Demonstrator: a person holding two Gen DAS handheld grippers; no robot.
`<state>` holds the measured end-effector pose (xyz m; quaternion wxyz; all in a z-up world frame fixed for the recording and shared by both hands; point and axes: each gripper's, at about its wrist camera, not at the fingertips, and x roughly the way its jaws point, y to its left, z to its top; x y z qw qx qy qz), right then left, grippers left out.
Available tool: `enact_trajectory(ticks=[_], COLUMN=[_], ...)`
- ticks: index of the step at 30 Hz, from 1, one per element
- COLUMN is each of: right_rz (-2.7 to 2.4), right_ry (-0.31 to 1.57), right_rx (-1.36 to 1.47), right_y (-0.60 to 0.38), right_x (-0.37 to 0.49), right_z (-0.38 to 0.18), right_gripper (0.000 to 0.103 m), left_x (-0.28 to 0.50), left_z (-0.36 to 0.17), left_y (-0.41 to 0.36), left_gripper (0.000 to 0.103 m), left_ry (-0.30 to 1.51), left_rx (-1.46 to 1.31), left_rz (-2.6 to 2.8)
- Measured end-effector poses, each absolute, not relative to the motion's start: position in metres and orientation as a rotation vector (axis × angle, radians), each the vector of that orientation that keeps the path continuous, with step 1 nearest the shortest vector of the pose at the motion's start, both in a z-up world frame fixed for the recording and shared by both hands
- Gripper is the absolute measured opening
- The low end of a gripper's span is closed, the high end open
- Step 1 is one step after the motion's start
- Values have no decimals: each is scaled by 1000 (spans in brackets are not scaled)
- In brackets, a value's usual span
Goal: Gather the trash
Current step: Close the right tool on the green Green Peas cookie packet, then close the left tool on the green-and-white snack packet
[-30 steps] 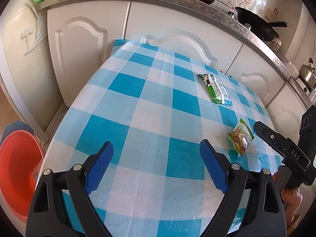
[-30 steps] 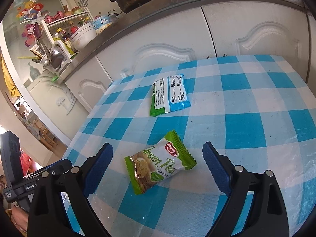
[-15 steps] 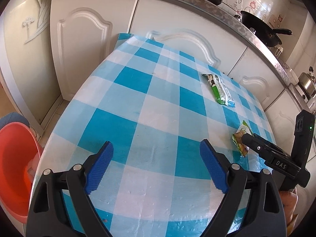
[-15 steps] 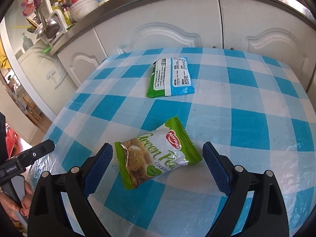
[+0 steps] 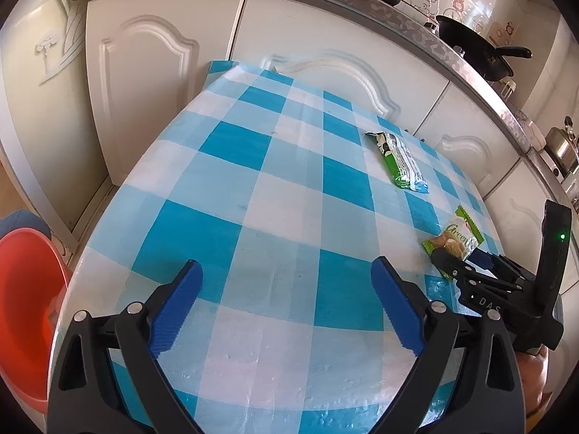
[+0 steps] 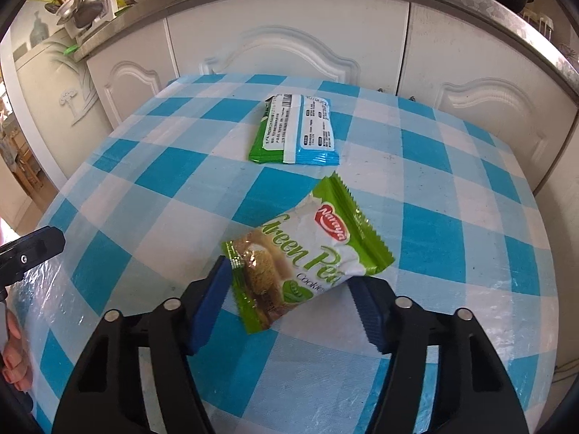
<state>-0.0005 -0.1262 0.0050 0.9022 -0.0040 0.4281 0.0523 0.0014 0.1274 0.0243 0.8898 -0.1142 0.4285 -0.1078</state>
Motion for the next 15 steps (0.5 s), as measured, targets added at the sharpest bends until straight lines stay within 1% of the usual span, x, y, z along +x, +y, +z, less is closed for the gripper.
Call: enact_trajectory(ticks=[1,4,9,15], right_rz=[102,109,140,145], right_ry=[882,873,861,837], right_rx=[-4,53,220,393], right_y=[-130,-143,-170,-201], right_x=[-1,-3,-5,-7], right_z=[5,7,6,2], right_gripper=[50,38,25,23], left_x=[1,2,5,15], left_z=[24,25,30,42], left_y=[125,119,106,75], left_gripper=[94,95,95,95], left_ry=[891,900,903,881], left_rx=[-230,-217,-199,-165], left_rz=[-226,-235,-249,-292])
